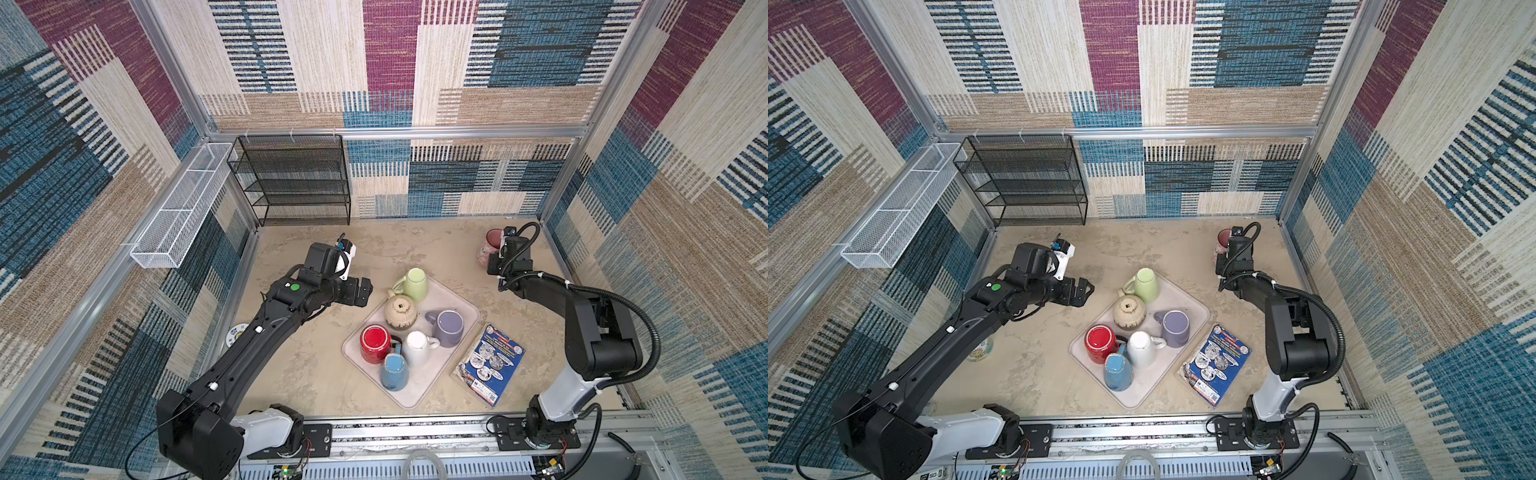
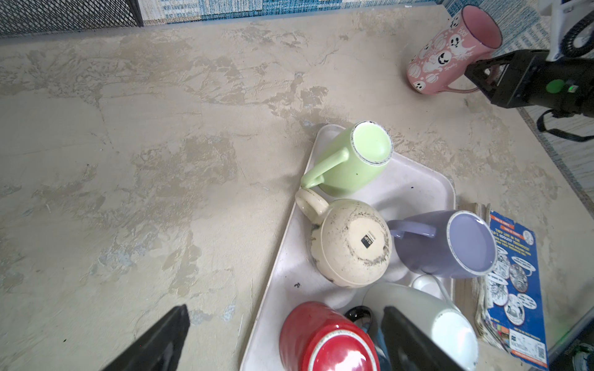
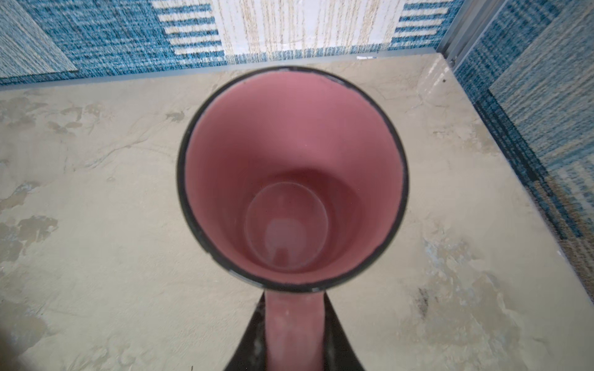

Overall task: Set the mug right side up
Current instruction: 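Lower the upright pink mug onto the table beyond the tray with the right gripper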

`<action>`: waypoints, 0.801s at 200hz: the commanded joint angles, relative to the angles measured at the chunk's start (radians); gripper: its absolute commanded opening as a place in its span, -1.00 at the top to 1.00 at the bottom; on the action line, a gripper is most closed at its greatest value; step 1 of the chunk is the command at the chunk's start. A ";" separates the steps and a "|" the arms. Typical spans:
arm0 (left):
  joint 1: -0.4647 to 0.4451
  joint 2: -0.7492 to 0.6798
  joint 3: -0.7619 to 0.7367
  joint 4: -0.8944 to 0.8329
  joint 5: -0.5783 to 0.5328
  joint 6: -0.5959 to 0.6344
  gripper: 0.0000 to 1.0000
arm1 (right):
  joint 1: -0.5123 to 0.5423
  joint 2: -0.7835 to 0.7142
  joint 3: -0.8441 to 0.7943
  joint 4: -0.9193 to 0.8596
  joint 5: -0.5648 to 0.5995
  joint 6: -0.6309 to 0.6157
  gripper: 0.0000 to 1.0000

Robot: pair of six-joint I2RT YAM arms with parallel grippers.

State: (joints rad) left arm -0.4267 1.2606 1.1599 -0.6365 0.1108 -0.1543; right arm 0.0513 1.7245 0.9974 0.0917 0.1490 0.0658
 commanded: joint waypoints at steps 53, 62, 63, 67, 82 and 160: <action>-0.004 0.008 0.010 -0.003 0.003 0.038 -0.96 | -0.002 0.048 0.022 0.104 0.033 -0.025 0.97; -0.006 0.010 0.010 -0.003 0.003 0.038 -0.96 | -0.002 0.056 0.028 0.098 0.039 -0.027 0.78; -0.005 0.010 0.010 -0.003 0.003 0.038 -0.96 | -0.002 0.057 0.028 0.097 0.039 -0.028 0.77; -0.006 0.011 0.012 -0.003 0.003 0.038 -0.96 | -0.002 0.061 0.032 0.095 0.040 -0.029 0.68; -0.007 0.021 0.022 -0.008 0.003 0.035 -0.96 | -0.003 0.070 0.038 0.087 0.039 -0.028 0.41; -0.033 0.146 0.167 -0.102 0.026 0.084 -0.76 | -0.004 -0.025 0.004 0.064 0.016 0.014 -0.18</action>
State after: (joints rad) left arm -0.4545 1.3773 1.2839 -0.7002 0.1116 -0.1352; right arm 0.0463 1.7485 1.0161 0.1425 0.1680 0.0490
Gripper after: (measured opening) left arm 0.905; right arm 0.577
